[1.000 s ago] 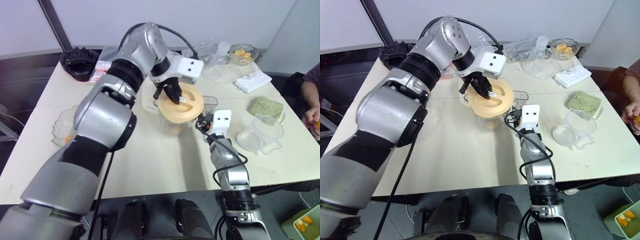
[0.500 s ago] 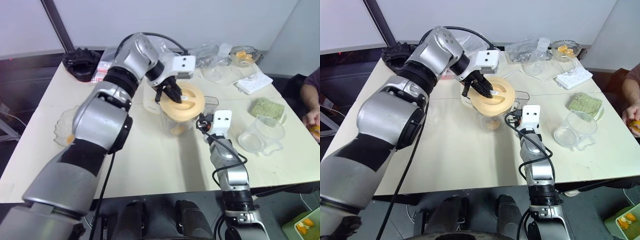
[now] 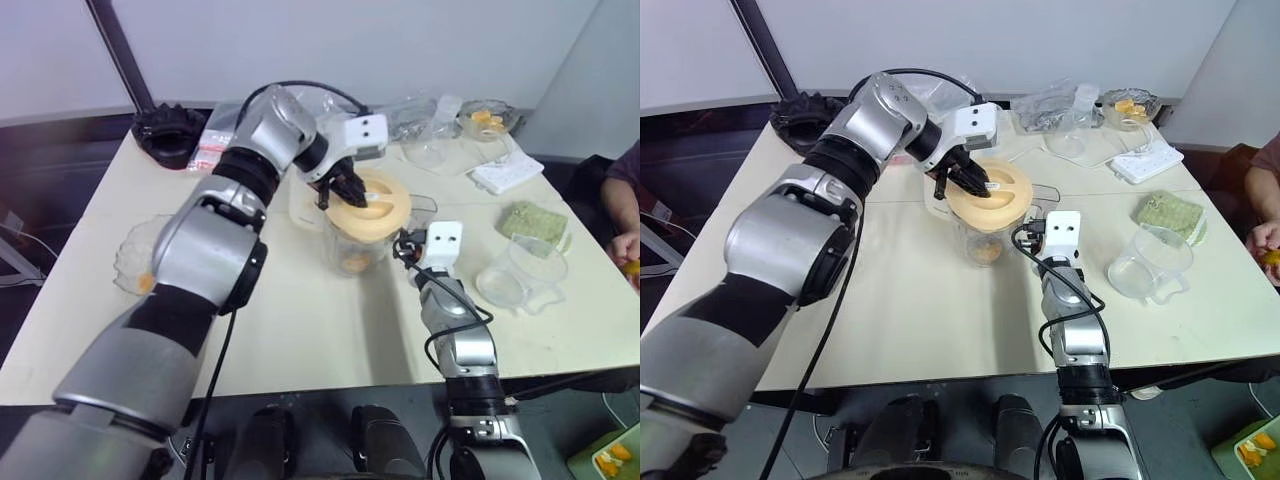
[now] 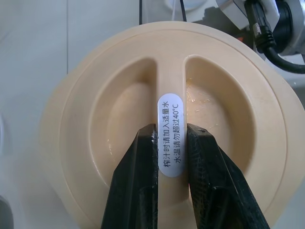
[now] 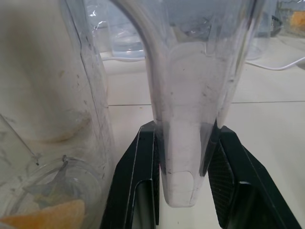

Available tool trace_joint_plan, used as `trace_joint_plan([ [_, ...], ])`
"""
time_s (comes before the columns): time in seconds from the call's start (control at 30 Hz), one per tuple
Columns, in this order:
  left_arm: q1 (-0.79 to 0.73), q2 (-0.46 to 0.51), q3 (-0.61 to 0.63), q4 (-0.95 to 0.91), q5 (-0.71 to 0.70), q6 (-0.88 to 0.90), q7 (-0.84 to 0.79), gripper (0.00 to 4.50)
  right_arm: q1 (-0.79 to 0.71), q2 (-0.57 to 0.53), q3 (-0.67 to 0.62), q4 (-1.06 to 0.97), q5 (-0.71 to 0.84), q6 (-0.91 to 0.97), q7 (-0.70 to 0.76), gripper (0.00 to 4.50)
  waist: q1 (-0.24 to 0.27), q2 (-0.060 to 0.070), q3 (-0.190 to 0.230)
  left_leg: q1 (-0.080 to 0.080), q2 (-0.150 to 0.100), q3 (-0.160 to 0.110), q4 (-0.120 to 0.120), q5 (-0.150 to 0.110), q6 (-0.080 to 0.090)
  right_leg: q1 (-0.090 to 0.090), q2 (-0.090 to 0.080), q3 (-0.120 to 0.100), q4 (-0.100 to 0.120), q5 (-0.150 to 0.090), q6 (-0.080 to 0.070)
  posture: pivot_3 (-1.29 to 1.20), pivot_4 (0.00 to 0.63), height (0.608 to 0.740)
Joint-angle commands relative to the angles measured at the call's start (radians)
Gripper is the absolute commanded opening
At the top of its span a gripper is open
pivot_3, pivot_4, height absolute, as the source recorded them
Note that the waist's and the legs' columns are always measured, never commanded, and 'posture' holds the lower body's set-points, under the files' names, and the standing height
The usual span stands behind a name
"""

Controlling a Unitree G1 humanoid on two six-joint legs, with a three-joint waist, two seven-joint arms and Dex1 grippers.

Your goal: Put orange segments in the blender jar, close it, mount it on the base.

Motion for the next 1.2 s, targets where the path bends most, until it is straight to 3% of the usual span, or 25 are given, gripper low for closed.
trace_joint_plan([
  [0.03, 0.094, -0.040, -0.046, 0.070, 0.038, 0.038, 0.057, 0.51, -0.049, 0.000, 0.025, -0.051, 0.010, -0.046, 0.042, 0.80, 0.000, 0.000, 0.000, 0.000, 0.000, 0.000, 0.000, 0.000, 0.000, 0.000, 0.000, 0.000, 0.000, 0.000, 0.000, 0.00, 0.150, 0.740],
  [0.57, 0.094, -0.041, -0.030, 0.067, 0.026, 0.023, 0.129, 0.51, -0.073, -0.022, 0.016, 0.006, 0.005, -0.063, 0.068, 0.80, 0.000, 0.000, -0.001, 0.000, 0.000, -0.001, -0.001, 0.000, 0.000, 0.000, -0.001, 0.000, -0.002, -0.001, 0.001, 0.00, 0.150, 0.740],
  [0.8, 0.030, -0.022, 0.036, 0.056, -0.037, 0.022, 0.147, 0.51, -0.067, -0.047, 0.012, 0.026, 0.002, -0.074, 0.092, 0.80, 0.000, 0.001, 0.000, -0.002, 0.000, -0.001, -0.003, 0.000, -0.001, -0.001, -0.005, -0.001, -0.005, 0.000, 0.001, 0.00, 0.150, 0.740],
  [0.97, 0.014, -0.022, 0.043, 0.054, -0.048, 0.020, 0.123, 2.57, -0.071, -0.064, 0.003, 0.058, 0.005, -0.091, 0.113, 0.80, -0.003, 0.000, 0.001, -0.005, -0.001, 0.001, -0.010, 0.000, 0.000, -0.004, -0.005, -0.004, -0.011, 0.002, -0.003, 0.00, 0.150, 0.740],
  [1.2, 0.003, 0.001, 0.038, 0.048, -0.054, -0.010, 0.099, 2.57, -0.081, -0.069, 0.001, 0.085, 0.000, -0.104, 0.125, 0.80, -0.007, 0.000, 0.001, -0.005, 0.000, 0.005, -0.019, -0.001, 0.002, -0.010, 0.000, -0.001, -0.012, 0.003, 0.002, 0.00, 0.150, 0.740],
])
